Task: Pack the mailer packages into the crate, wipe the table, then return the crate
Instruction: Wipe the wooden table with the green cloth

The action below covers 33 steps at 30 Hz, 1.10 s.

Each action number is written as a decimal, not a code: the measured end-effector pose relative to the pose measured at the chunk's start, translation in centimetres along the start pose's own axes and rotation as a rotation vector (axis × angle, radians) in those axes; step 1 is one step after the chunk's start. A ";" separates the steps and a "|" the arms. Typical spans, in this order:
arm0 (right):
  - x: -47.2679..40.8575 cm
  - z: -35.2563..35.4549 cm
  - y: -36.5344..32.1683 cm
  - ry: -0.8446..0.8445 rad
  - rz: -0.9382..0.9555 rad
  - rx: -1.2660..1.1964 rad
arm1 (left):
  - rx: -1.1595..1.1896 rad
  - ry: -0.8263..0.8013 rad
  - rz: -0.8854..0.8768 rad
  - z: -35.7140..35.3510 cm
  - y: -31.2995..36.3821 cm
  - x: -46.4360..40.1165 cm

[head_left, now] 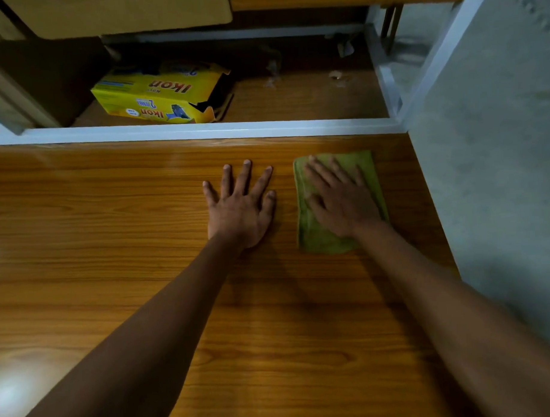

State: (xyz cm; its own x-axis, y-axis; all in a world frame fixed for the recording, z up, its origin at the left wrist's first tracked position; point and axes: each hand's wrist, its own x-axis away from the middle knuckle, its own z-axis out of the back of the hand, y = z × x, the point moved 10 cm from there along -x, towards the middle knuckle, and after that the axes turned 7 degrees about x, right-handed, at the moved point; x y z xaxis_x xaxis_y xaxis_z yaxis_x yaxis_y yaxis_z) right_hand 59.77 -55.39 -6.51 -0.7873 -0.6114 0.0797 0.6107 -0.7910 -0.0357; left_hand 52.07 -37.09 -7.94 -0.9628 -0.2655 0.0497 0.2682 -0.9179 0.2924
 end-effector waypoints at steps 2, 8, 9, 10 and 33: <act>3.8 -0.9 -1.8 -0.011 0.073 0.023 | 0.004 -0.006 -0.001 -0.1 0.1 0.0; -2.3 -0.3 1.6 -0.022 0.004 -0.010 | -0.003 0.016 -0.004 -0.3 0.0 0.1; -3.6 -0.1 2.3 -0.031 -0.027 -0.003 | -0.006 0.020 -0.008 -0.2 0.0 0.2; -4.0 0.1 2.6 -0.039 -0.052 -0.002 | -0.009 0.019 -0.009 -0.1 0.0 0.2; 20.1 -2.0 -9.7 -0.080 0.043 0.046 | 0.005 -0.026 -0.052 -0.3 0.6 12.0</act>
State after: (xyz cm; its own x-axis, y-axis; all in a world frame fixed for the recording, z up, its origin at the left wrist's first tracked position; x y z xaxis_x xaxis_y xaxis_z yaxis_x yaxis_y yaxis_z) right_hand 37.84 -60.01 -6.59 -0.7519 -0.6399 0.1585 0.6487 -0.7610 0.0052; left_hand 40.66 -40.93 -7.45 -0.9760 -0.2097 0.0587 0.2176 -0.9286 0.3004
